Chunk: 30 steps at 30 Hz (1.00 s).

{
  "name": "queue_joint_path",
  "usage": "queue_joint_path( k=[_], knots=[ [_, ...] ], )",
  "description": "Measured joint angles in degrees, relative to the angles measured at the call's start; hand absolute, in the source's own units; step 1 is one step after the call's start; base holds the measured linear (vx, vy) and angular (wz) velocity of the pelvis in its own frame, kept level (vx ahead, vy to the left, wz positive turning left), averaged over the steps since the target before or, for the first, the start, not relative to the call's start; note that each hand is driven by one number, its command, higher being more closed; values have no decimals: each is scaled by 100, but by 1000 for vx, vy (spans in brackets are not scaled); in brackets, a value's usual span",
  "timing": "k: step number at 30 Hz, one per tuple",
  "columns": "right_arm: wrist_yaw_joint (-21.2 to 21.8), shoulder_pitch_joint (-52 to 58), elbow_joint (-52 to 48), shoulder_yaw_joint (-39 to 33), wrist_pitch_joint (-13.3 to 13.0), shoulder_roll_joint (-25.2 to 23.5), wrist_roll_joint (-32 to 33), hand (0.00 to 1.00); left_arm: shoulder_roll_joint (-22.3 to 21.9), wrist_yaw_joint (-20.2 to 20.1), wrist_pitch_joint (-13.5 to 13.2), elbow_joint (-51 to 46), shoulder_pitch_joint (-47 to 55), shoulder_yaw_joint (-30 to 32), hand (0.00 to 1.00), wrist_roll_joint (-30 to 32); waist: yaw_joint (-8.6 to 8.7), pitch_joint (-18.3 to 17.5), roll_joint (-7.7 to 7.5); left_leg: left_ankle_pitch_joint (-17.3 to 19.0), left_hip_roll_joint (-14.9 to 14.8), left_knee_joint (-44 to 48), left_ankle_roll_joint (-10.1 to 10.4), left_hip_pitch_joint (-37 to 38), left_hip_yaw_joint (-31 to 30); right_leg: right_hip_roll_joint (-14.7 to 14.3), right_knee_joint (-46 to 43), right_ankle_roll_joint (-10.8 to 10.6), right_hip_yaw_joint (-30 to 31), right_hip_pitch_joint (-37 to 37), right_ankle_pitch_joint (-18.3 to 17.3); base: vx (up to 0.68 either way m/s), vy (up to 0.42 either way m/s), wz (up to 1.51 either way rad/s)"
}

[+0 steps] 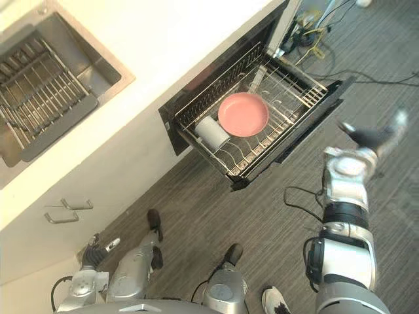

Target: Walk over to the sink, pick up the cup, carry it to the dishwasher, place the cup inside the dishwasher, then close the dishwasher door

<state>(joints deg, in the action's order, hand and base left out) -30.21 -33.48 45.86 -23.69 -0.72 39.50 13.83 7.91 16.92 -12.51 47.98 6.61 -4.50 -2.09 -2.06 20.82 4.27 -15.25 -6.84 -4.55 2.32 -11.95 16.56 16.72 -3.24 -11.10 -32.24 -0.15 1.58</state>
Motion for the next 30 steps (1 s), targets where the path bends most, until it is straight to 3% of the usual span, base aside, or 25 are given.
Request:
queue_joint_path(
  k=[1,3,6,7,10,15,20,23,30],
  knots=[
    [99,67,167,-103,30,-4,308,100,-1,8,2,41,2,-2,0,-1,22,-6,10,7,-3,-2,10,2,0,0,-8,1,2,-2,-1,-131,28,-3],
    [622,405,602,-243,347,-94,1385,100,-3,21,3,119,40,-13,0,-2,74,-13,34,15,-6,-28,46,-40,0,13,-2,-16,25,-54,-10,-142,36,-6],
    [1246,590,746,-224,582,-254,1975,100,-12,33,7,114,46,-56,0,-5,82,-14,105,-4,1,-33,74,-215,-18,45,-53,-6,41,-251,30,-89,25,0],
    [1654,591,745,-161,713,-366,2120,100,-18,35,21,109,45,-76,0,-4,73,6,148,-15,24,-33,85,-321,-37,75,-68,-7,45,-360,74,-96,32,4],
    [2357,507,751,117,721,-530,2294,100,-17,24,139,99,45,-134,0,6,2,72,234,-44,97,-31,51,-414,-79,139,-67,-5,31,-399,172,-35,16,10],
    [2955,-399,1166,620,522,-558,2211,100,-22,17,135,72,-26,-311,0,-7,-162,218,363,-55,219,-25,16,-600,-132,244,-148,-20,17,-570,170,-8,21,9],
    [2904,-670,1410,865,294,-427,1417,100,-54,18,114,-13,-82,-466,0,-151,-242,375,530,-133,394,2,-89,-700,-426,426,-413,-150,-195,-578,52,17,1,25],
    [2695,-948,1521,1066,282,-325,896,100,-76,8,106,-31,-88,-471,0,-261,-270,399,577,-149,473,3,-109,-735,-641,520,-628,-176,-361,-554,-77,15,-17,33],
    [2211,-1899,1680,1686,302,-177,-21,100,-225,-119,34,-227,-73,-539,0,-460,-434,501,902,-191,624,3,-53,-754,-1322,699,-1195,-203,-1114,-204,-553,-12,-48,47]
  ],
)
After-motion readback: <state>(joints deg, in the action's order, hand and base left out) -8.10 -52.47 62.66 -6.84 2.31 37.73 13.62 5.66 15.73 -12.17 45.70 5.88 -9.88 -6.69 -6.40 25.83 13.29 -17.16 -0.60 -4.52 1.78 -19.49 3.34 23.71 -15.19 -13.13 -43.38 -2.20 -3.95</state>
